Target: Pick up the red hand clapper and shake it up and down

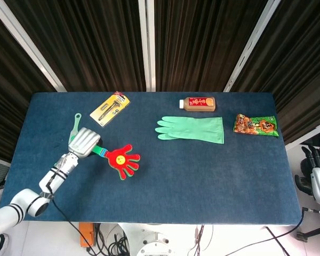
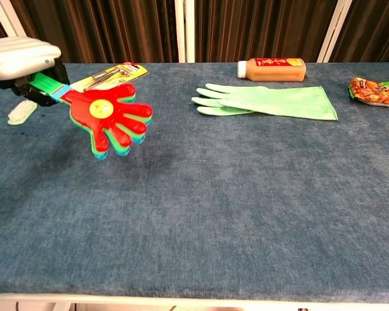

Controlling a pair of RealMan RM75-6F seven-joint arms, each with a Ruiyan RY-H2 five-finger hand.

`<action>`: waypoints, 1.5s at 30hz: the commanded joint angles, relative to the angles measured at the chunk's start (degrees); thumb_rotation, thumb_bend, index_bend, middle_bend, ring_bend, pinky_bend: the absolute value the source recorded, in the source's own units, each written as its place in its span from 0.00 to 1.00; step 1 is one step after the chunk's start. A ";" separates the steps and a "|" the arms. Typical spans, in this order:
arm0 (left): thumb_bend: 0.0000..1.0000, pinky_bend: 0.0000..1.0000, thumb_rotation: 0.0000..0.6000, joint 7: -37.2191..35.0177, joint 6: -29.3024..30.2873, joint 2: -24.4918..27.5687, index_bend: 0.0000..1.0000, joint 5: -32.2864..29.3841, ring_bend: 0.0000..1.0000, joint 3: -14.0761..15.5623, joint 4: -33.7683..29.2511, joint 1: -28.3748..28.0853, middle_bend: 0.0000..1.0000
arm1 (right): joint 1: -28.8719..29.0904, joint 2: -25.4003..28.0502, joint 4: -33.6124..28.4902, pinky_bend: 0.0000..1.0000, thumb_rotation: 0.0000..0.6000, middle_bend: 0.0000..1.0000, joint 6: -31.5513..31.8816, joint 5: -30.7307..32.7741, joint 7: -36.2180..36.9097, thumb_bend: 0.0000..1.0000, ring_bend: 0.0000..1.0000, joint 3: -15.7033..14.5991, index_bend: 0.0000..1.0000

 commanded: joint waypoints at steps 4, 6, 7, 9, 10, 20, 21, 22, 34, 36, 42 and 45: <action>0.68 1.00 1.00 -70.42 -11.58 7.51 1.00 -29.95 1.00 -21.22 -20.28 5.24 1.00 | -0.05 0.07 -0.11 0.00 1.00 0.00 0.17 -0.04 0.08 0.33 0.00 0.03 0.00; 0.68 1.00 1.00 -73.40 -12.03 8.43 1.00 -29.88 1.00 -22.95 -20.34 6.22 1.00 | -0.01 0.03 -0.04 0.00 1.00 0.00 0.03 0.03 0.02 0.33 0.00 0.01 0.00; 0.68 1.00 1.00 -74.38 -12.05 8.69 1.00 -29.32 1.00 -23.37 -20.48 6.61 1.00 | 0.03 0.00 -0.01 0.00 1.00 0.00 -0.08 0.07 -0.08 0.33 0.00 -0.01 0.00; 0.68 1.00 1.00 -75.60 -12.35 9.07 1.00 -27.04 1.00 -23.39 -20.60 7.14 1.00 | 0.16 -0.05 0.02 0.00 1.00 0.00 -0.33 0.19 -0.47 0.33 0.00 -0.02 0.00; 0.68 1.00 1.00 -75.61 -12.14 9.05 1.00 -25.72 1.00 -23.14 -20.43 7.25 1.00 | 0.22 -0.06 -0.02 0.00 1.00 0.00 -0.41 0.22 -0.60 0.33 0.00 -0.01 0.00; 0.68 1.00 1.00 -29.76 6.53 0.18 1.00 5.02 1.00 -5.75 -0.79 3.25 1.00 | 0.44 -0.05 -0.52 0.00 1.00 0.00 -0.70 0.40 -1.21 0.33 0.00 0.01 0.00; 0.68 1.00 1.00 -21.04 8.38 -1.21 1.00 10.06 1.00 -2.83 4.47 2.18 1.00 | 0.44 -0.04 -0.52 0.00 1.00 0.00 -0.74 0.41 -1.07 0.33 0.00 0.00 0.00; 0.68 1.00 1.00 -15.37 8.79 -2.09 1.00 13.21 1.00 -0.64 8.03 1.38 1.00 | 0.42 -0.03 -0.49 0.00 1.00 0.00 -0.71 0.37 -0.98 0.33 0.00 -0.02 0.00; 0.68 1.00 1.00 -0.19 -1.10 -5.29 1.00 13.04 1.00 7.54 12.68 -1.00 1.00 | 0.05 -0.03 0.03 0.00 1.00 0.00 0.05 -0.20 0.24 0.33 0.00 -0.16 0.00; 0.68 1.00 1.00 -2.76 -1.90 -5.24 1.00 9.89 1.00 6.49 10.65 -0.62 1.00 | 0.06 -0.12 0.24 0.00 1.00 0.00 -0.05 -0.10 0.38 0.33 0.00 -0.15 0.00; 0.68 1.00 1.00 -18.69 -11.18 -0.59 1.00 -5.10 1.00 1.09 -3.20 -0.04 1.00 | -0.12 -0.36 0.70 0.00 1.00 0.00 -0.04 0.07 0.71 0.33 0.00 -0.22 0.00; 0.67 1.00 1.00 -15.88 -9.93 -0.36 1.00 -8.86 1.00 -0.45 -5.26 0.84 1.00 | -0.08 -0.41 0.77 0.00 1.00 0.00 -0.08 0.03 0.63 0.33 0.00 -0.24 0.00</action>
